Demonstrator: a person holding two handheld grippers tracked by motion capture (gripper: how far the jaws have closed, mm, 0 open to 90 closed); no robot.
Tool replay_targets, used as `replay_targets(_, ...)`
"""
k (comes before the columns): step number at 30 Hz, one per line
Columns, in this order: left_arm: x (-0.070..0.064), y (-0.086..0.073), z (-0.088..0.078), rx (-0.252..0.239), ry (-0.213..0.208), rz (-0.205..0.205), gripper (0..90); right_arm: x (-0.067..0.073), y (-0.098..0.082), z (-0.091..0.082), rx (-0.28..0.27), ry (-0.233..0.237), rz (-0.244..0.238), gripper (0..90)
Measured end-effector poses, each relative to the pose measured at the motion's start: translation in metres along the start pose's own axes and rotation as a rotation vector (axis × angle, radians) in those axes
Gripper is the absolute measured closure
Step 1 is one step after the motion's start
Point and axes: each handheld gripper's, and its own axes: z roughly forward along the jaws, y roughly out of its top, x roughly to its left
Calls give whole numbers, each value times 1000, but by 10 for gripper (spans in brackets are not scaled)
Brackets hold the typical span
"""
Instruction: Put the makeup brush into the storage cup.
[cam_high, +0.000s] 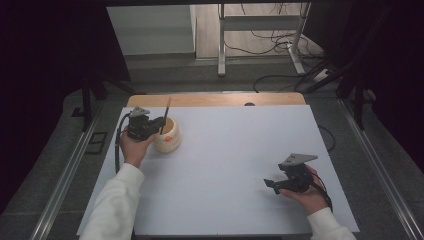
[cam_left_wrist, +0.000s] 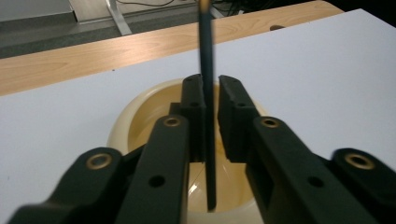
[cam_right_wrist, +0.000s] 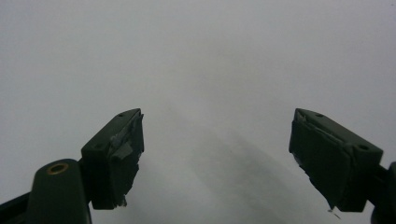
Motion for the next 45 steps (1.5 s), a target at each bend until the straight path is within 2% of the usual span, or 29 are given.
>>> replay_targets(2, -1, 0, -1, -10, 19, 10, 700, 0, 0, 0, -1, 0, 0, 187)
replay_targets(3, -1, 1, -1, -19, 24, 14, 619, 0, 0, 0, 0, 1, 1, 186)
replay_targets(4, -2, 1, -2, -30, 25, 13, 484, 0, 0, 0, 0, 1, -1, 186)
replay_targets(5, -2, 2, -4, -41, 29, 12, 484, 0, 0, 0, 0, 1, -1, 186)
replay_targets(8, -4, 4, -7, -59, 22, 8, 291, 0, 0, 0, -1, 1, 0, 186)
replay_targets(12, -6, 5, -10, -55, -22, -1, 200, 0, 0, 0, -2, 0, 1, 186)
replay_targets(22, -14, 6, -18, -8, -99, 16, 135, -2, 0, -1, -7, 2, 11, 184)
replay_targets(32, -25, 3, -32, 7, -130, 35, 126, -6, -2, -4, -26, 6, 29, 182)
replay_targets(36, -29, -4, -35, 23, -133, 47, 124, -8, -3, -5, -28, 5, 35, 182)
replay_targets(45, -31, -25, -50, 14, -141, 49, 133, -10, -4, -3, -21, 6, 28, 180)
